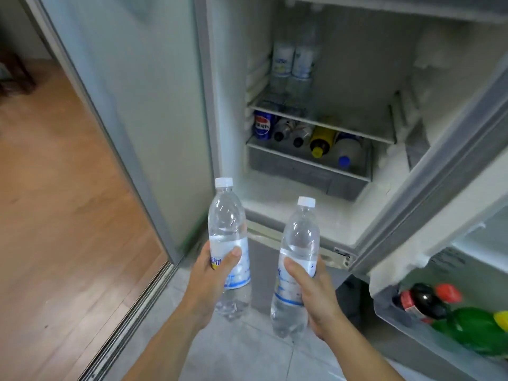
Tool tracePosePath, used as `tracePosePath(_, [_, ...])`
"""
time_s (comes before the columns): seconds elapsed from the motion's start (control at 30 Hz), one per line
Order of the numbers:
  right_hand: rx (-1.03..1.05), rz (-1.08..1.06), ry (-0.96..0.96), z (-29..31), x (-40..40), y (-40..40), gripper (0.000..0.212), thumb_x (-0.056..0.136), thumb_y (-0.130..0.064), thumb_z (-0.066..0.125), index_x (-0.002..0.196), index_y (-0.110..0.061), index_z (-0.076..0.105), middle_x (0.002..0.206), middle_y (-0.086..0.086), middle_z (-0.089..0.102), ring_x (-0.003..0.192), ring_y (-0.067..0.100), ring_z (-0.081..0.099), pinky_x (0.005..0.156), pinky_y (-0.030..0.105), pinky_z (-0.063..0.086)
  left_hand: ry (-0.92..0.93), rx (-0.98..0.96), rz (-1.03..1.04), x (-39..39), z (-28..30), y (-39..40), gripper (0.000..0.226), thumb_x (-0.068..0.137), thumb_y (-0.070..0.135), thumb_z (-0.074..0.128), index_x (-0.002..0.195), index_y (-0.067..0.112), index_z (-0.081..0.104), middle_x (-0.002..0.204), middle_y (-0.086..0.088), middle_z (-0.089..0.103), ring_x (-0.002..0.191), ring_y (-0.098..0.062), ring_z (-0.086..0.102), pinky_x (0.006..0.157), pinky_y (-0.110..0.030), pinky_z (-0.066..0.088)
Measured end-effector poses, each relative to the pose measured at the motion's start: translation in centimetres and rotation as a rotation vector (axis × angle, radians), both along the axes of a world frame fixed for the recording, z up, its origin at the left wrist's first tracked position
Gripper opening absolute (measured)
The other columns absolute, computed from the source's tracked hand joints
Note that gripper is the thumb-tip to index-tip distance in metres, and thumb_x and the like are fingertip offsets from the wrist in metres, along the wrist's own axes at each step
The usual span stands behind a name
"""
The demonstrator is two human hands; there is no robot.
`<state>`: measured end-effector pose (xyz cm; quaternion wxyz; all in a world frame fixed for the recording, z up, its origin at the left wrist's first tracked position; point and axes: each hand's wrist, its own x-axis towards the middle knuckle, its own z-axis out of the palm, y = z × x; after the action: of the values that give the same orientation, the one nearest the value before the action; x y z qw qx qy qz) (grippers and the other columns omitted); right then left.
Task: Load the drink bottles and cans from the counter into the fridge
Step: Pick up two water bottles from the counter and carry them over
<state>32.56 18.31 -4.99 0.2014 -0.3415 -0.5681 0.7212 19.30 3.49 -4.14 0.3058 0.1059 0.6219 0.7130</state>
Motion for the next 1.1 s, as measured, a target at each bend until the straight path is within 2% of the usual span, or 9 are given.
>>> tracePosePath(0.13, [0.094, -0.164, 0.031, 1.6, -2.3, 3.1, 0.047, 0.066, -0.045, 0.078, 0.111, -0.036, 0.066, 0.102, -0.007, 0.076, 0.092, 0.012, 0.073, 0.077, 0.029, 0.056, 0.086, 0.025, -0.155, -4.7, 2.4, 4.8, 0.052, 0.063, 0.053, 0.077, 0.113, 0.043, 0.062, 0.109, 0.009, 0.073, 0.101, -0.012, 0.070, 0.075, -0.021, 0.056])
tracePosePath(0.27, [0.217, -0.296, 0.099, 4.3, -6.2, 7.8, 0.037, 0.064, -0.050, 0.078, 0.098, -0.046, 0.064, 0.099, -0.012, 0.075, 0.090, 0.007, 0.072, 0.079, 0.030, 0.055, 0.226, 0.041, -0.168, -9.5, 5.4, 11.0, 0.043, 0.065, 0.050, 0.079, 0.105, 0.042, 0.063, 0.105, 0.007, 0.073, 0.099, -0.015, 0.071, 0.086, -0.035, 0.055])
tracePosePath(0.43, [0.288, -0.431, 0.217, 9.2, -13.6, 13.9, 0.043, 0.057, -0.052, 0.080, 0.095, -0.042, 0.063, 0.096, -0.013, 0.075, 0.087, 0.006, 0.072, 0.073, 0.026, 0.054, 0.415, 0.063, -0.111, -16.0, 10.3, 18.8, 0.034, 0.080, 0.031, 0.079, 0.105, 0.036, 0.057, 0.096, 0.017, 0.073, 0.089, 0.000, 0.070, 0.071, -0.014, 0.054])
tracePosePath(0.57, [0.370, -0.492, 0.285, 13.1, -20.0, 19.2, 0.048, 0.061, -0.042, 0.085, 0.102, -0.030, 0.064, 0.095, -0.012, 0.075, 0.088, 0.004, 0.072, 0.074, 0.021, 0.056, 0.502, 0.073, 0.018, -20.6, 13.8, 24.8, 0.035, 0.078, 0.028, 0.080, 0.105, 0.028, 0.058, 0.100, 0.007, 0.072, 0.091, -0.009, 0.070, 0.080, -0.032, 0.057])
tracePosePath(0.7, [0.453, -0.459, 0.251, 15.7, -24.3, 24.4, 0.050, 0.071, -0.032, 0.086, 0.115, -0.025, 0.063, 0.101, -0.016, 0.071, 0.088, -0.004, 0.068, 0.067, 0.008, 0.052, 0.559, 0.104, -0.023, -24.1, 15.5, 29.3, 0.038, 0.082, 0.023, 0.078, 0.115, 0.019, 0.060, 0.109, -0.005, 0.071, 0.099, -0.020, 0.069, 0.084, -0.044, 0.059])
tracePosePath(0.83, [0.518, -0.485, 0.196, 16.8, -25.8, 29.2, 0.052, 0.078, -0.025, 0.083, 0.123, -0.018, 0.059, 0.106, -0.010, 0.068, 0.089, -0.005, 0.063, 0.063, 0.007, 0.050, 0.578, 0.135, -0.090, -26.0, 15.5, 32.5, 0.045, 0.083, 0.022, 0.077, 0.123, 0.016, 0.059, 0.112, 0.003, 0.070, 0.098, -0.007, 0.068, 0.080, -0.025, 0.058])
tracePosePath(0.97, [0.597, -0.564, 0.121, 17.3, -26.1, 33.9, 0.051, 0.083, -0.020, 0.079, 0.127, -0.008, 0.057, 0.119, 0.005, 0.066, 0.103, 0.016, 0.065, 0.086, 0.026, 0.054, 0.583, 0.230, -0.166, -26.4, 15.3, 35.8, 0.037, 0.087, 0.011, 0.073, 0.118, 0.021, 0.056, 0.108, 0.008, 0.066, 0.093, 0.006, 0.065, 0.079, -0.014, 0.053])
tracePosePath(1.07, [0.607, -0.623, 0.049, 17.3, -26.1, 36.7, 0.058, 0.083, -0.022, 0.079, 0.133, -0.006, 0.052, 0.129, 0.009, 0.062, 0.115, 0.024, 0.062, 0.097, 0.035, 0.052, 0.582, 0.237, -0.151, -26.3, 15.3, 39.2, 0.045, 0.085, 0.014, 0.075, 0.125, 0.010, 0.056, 0.120, -0.005, 0.064, 0.106, -0.014, 0.064, 0.089, -0.026, 0.053])
tracePosePath(1.1, [0.616, -0.640, 0.031, 17.1, -26.0, 37.3, 0.060, 0.082, -0.022, 0.080, 0.132, -0.008, 0.051, 0.129, 0.006, 0.061, 0.115, 0.024, 0.061, 0.095, 0.033, 0.052, 0.581, 0.230, -0.146, -26.1, 15.3, 40.4, 0.048, 0.084, 0.016, 0.076, 0.127, 0.009, 0.054, 0.121, -0.004, 0.063, 0.107, -0.016, 0.062, 0.087, -0.021, 0.053])
